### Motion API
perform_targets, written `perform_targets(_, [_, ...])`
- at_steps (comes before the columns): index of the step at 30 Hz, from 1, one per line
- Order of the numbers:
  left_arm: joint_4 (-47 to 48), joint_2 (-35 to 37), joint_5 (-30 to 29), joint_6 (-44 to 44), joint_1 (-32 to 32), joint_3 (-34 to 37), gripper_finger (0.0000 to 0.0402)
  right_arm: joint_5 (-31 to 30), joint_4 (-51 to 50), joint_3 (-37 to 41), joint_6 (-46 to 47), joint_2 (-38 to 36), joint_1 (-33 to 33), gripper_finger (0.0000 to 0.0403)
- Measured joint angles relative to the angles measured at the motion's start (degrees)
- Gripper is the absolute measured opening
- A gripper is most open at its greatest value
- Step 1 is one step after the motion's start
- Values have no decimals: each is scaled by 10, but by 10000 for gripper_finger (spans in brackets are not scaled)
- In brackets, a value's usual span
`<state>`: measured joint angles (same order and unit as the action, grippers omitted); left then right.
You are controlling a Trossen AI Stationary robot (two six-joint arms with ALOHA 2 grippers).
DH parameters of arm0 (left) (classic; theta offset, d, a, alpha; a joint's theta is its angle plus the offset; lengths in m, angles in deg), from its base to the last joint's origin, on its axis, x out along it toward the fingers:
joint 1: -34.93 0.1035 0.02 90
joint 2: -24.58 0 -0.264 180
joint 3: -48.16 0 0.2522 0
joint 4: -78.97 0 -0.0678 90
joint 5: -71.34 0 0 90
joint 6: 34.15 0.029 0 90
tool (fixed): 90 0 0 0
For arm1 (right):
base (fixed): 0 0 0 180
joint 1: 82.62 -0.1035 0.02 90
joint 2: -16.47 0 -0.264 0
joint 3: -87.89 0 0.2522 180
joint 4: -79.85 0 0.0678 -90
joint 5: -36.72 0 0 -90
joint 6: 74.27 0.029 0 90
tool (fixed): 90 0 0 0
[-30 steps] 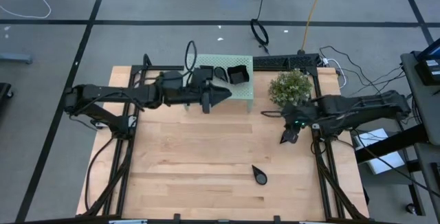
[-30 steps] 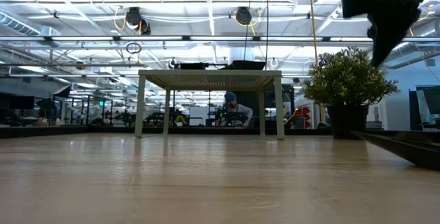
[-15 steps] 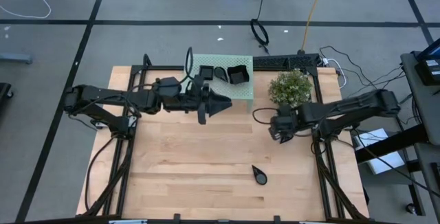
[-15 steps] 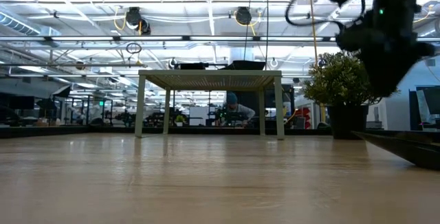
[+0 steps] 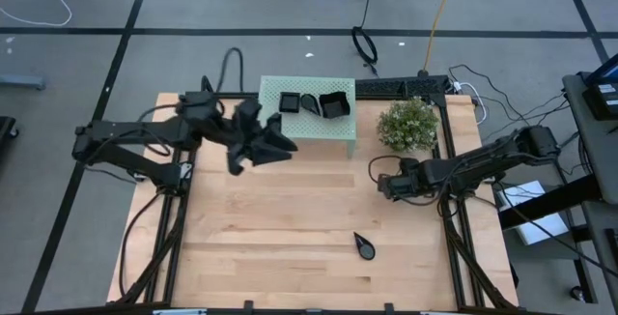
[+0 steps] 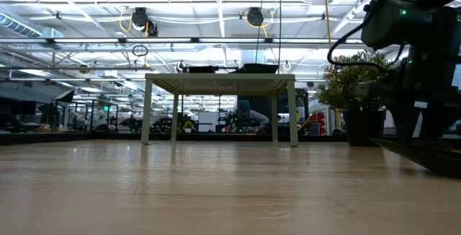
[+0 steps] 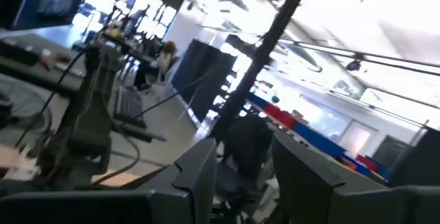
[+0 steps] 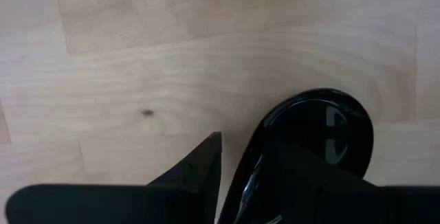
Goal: Pick & Place Mini shaped plates
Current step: Stack the black drop-shaped plate on top of the other black drop-shaped plate on the shelf
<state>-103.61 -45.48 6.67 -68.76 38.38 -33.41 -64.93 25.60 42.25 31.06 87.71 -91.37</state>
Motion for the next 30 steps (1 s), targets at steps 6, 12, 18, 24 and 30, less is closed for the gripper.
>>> perform_targets(6, [16, 43, 9, 29, 7, 0, 145, -7, 1, 11, 9, 0, 0, 105])
perform_targets(12, [36, 64, 9, 56, 7, 0, 145, -4, 29, 12, -72, 0, 0, 92])
perform_targets(18, [36, 64, 0, 59, 7, 0, 145, 21, 67, 13, -156, -12, 0, 27])
perform_targets(24, [50, 64, -32, 56, 7, 0, 145, 59, 99, 15, -253, -63, -1, 9])
perform_targets(30, [48, 64, -34, 49, 7, 0, 145, 108, 195, 15, -393, -136, -19, 1])
